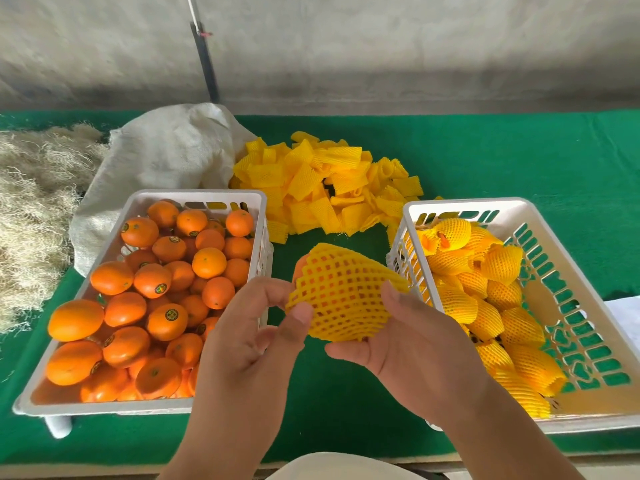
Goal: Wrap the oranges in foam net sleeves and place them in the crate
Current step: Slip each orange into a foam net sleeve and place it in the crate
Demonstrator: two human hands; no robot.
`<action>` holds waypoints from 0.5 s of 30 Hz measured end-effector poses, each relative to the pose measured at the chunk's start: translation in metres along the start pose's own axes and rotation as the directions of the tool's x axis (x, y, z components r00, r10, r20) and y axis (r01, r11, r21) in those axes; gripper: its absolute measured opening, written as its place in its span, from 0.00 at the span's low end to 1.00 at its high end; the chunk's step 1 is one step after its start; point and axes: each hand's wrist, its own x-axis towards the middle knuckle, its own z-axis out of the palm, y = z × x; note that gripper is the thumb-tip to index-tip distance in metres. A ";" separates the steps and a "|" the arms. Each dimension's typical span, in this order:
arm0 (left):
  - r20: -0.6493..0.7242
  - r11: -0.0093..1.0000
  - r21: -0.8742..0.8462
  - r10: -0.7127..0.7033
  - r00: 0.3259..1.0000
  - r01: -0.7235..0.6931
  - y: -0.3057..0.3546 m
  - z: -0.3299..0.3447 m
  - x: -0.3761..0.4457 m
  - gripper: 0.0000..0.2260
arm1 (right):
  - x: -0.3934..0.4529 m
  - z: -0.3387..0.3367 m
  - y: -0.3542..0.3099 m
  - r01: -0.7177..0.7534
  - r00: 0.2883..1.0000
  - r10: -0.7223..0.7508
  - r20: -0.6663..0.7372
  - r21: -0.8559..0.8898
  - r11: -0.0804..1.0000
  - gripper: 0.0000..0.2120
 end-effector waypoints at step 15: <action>0.020 0.953 -0.280 -0.118 0.993 0.118 -0.018 -0.001 0.015 0.19 | 0.011 0.004 -0.015 -0.066 0.993 0.034 -0.111 -0.301 0.951 0.20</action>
